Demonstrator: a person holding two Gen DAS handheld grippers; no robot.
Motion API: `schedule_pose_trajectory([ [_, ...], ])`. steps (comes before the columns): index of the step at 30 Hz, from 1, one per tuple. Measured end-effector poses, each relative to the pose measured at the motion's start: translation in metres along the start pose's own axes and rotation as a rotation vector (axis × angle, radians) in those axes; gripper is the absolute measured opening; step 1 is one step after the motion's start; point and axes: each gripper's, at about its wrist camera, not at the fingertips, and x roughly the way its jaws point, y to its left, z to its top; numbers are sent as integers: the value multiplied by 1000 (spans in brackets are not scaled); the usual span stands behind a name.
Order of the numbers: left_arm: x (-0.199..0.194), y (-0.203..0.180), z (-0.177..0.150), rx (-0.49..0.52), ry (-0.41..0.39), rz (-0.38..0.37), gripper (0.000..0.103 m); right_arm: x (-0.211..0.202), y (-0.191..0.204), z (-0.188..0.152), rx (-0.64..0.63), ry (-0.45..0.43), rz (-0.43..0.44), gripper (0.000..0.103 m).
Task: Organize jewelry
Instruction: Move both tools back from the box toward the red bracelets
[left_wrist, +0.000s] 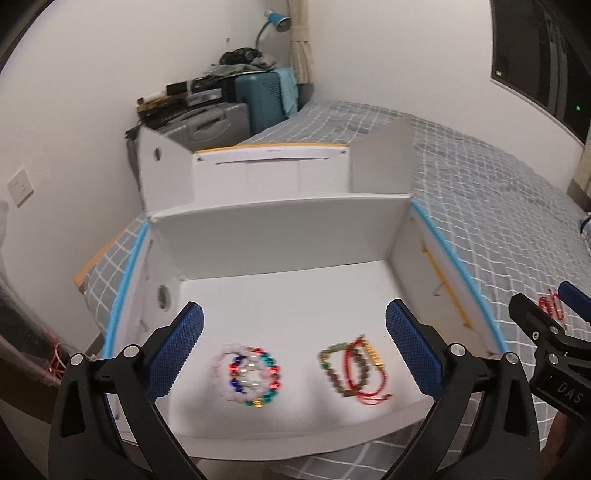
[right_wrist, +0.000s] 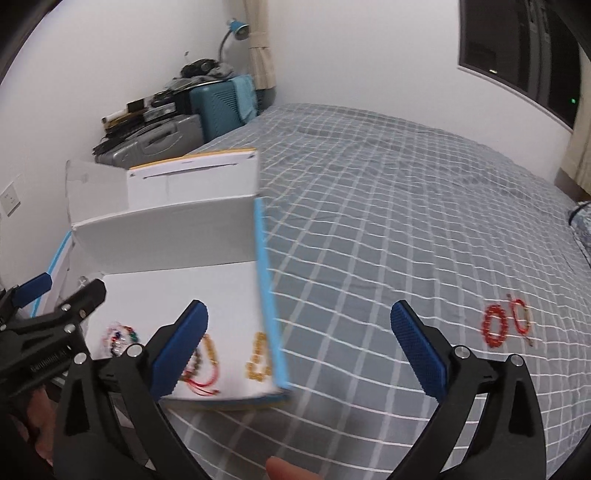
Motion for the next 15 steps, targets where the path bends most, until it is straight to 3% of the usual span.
schedule_pose_trajectory([
  [15,-11,-154,4,150,-33,-176,97,-20,-155,-12,137,-26,-146,95],
])
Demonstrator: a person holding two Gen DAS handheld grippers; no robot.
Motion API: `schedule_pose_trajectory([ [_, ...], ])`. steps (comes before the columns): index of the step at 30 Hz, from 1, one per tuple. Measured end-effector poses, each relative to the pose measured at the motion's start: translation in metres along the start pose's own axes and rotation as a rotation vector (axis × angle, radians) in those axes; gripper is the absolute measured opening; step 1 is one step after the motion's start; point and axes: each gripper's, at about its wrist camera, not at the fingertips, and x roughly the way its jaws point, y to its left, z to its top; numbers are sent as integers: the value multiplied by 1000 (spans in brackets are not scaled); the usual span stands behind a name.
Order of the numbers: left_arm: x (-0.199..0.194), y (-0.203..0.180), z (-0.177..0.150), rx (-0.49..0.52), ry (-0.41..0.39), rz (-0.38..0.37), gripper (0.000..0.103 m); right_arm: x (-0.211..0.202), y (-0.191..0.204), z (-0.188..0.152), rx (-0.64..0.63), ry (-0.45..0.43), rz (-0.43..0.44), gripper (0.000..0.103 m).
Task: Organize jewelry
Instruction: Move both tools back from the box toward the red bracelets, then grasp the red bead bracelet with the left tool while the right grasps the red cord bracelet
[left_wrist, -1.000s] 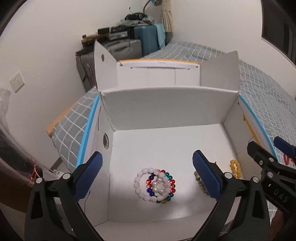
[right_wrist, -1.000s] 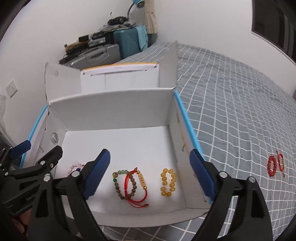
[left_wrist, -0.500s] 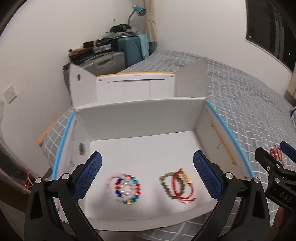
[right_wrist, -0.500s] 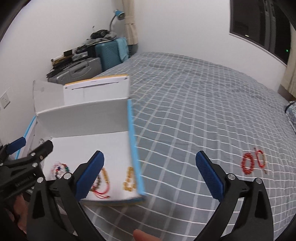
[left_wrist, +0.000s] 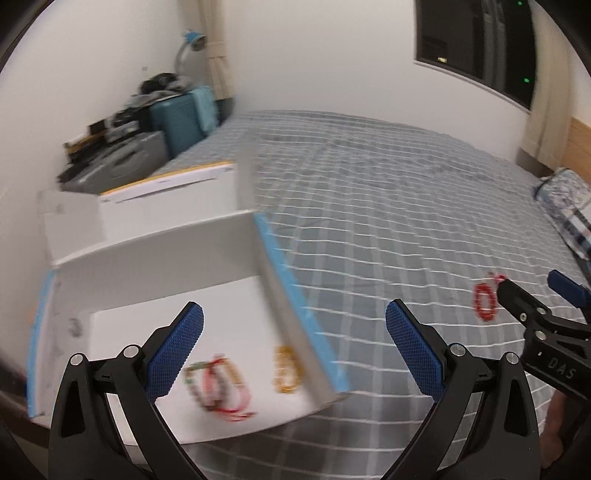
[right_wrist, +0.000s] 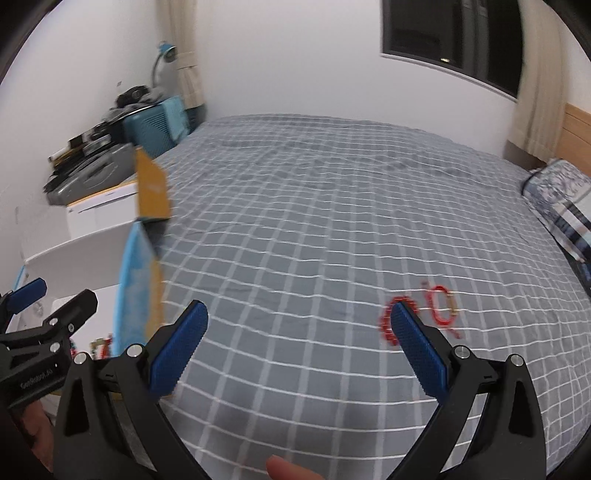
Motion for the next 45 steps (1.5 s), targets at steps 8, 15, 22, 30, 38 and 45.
schedule_pose_trajectory([
  [8,37,-93,1,103,17,-109,97,25,-77,-5,75,16,-82,95],
  [15,92,-166,-3,156,89,-193,97,70,-145,-11,142,83,-125,95],
  [22,150,-217,-11,176,164,-233,97,111,-194,-19,201,116,-135,95],
  [30,196,-250,-26,202,202,-264,97,156,-225,-21,231,183,-125,95],
  [38,216,-264,-39,227,207,-220,96,188,-237,-35,246,258,-152,68],
  [45,218,-261,-39,217,210,-208,81,201,-241,-45,262,303,-165,40],
])
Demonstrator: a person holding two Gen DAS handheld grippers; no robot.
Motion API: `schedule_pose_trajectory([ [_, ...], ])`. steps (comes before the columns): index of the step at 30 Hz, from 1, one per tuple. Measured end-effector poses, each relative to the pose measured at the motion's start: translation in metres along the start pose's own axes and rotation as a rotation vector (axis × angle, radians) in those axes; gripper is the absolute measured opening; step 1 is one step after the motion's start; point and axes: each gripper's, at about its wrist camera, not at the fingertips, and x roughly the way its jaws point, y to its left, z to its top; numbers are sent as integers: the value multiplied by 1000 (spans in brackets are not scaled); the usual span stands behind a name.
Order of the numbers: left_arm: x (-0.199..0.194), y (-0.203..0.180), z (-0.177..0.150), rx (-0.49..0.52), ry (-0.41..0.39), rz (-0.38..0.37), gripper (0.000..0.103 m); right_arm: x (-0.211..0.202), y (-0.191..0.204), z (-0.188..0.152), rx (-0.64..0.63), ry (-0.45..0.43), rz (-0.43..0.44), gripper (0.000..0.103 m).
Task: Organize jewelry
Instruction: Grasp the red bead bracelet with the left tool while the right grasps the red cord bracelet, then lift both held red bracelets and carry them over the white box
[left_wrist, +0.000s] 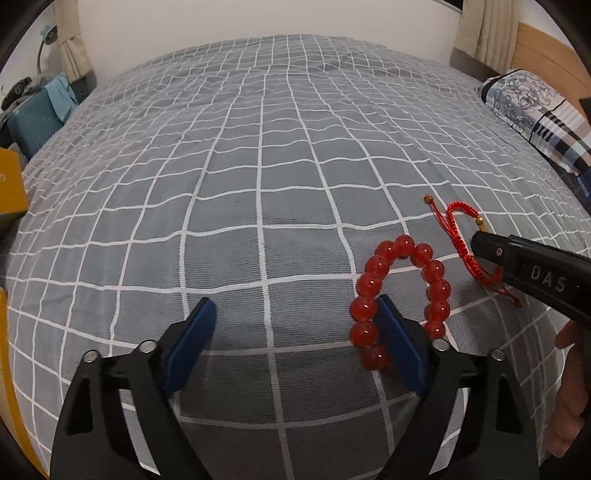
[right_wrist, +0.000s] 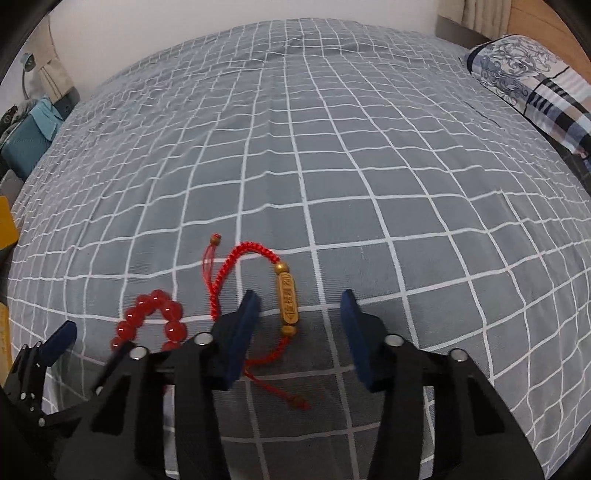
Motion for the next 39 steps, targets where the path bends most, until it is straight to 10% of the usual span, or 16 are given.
schedule_pose_trajectory([
  [7,-5,2,1,6,10,1,52,0,2,-2,2,-4,-36,17],
  [11,-10,1,2,18,20,21,15,-1,2,-2,8,-10,-45,8],
  [39,-74,5,16,-14,-84,-84,13,-64,2,5,21,-216,-18,4],
])
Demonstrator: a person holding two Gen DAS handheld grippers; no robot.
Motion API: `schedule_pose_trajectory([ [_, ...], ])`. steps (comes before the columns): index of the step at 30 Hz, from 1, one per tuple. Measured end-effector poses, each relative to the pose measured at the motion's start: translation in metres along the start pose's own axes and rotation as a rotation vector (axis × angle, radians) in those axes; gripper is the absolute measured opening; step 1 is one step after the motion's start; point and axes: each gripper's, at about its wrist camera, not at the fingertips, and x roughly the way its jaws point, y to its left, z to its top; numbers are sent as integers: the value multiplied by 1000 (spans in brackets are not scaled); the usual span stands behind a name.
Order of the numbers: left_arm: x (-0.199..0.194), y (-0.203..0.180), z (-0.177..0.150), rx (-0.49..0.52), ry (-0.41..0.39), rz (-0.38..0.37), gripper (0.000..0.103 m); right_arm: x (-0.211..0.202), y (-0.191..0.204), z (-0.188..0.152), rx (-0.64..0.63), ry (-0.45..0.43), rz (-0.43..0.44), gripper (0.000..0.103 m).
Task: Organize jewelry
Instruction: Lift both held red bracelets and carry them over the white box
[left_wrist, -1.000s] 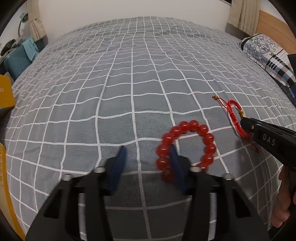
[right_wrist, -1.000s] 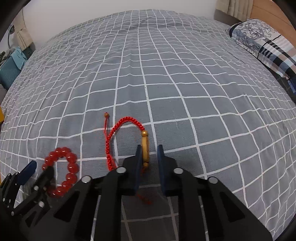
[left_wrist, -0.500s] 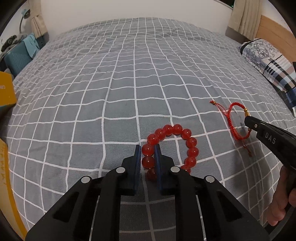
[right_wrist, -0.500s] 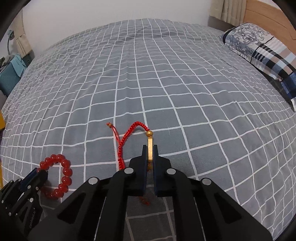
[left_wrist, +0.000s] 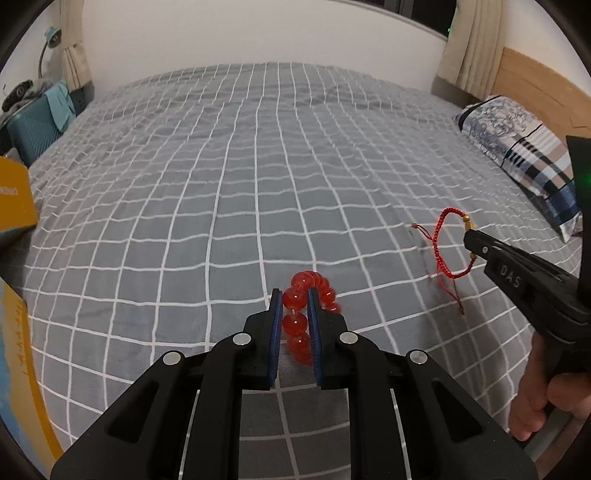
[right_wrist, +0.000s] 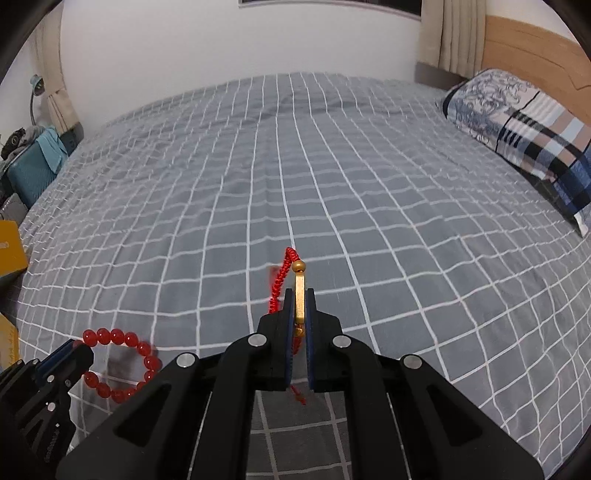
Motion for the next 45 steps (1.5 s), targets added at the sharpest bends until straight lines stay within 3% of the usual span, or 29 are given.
schedule_pose_trajectory([
  [15,-34,2,7,0,-154,56,13,-34,15,3,-57,-114,-8,4],
  [23,-44,7,11,-22,-165,60,13,-39,19,2,-64,-107,-3,4],
  [35,-105,25,12,-23,-180,77,13,-95,55,-2,-95,-87,49,4],
  [45,-176,77,1,-55,-210,142,13,-160,118,-6,-143,-110,128,4],
])
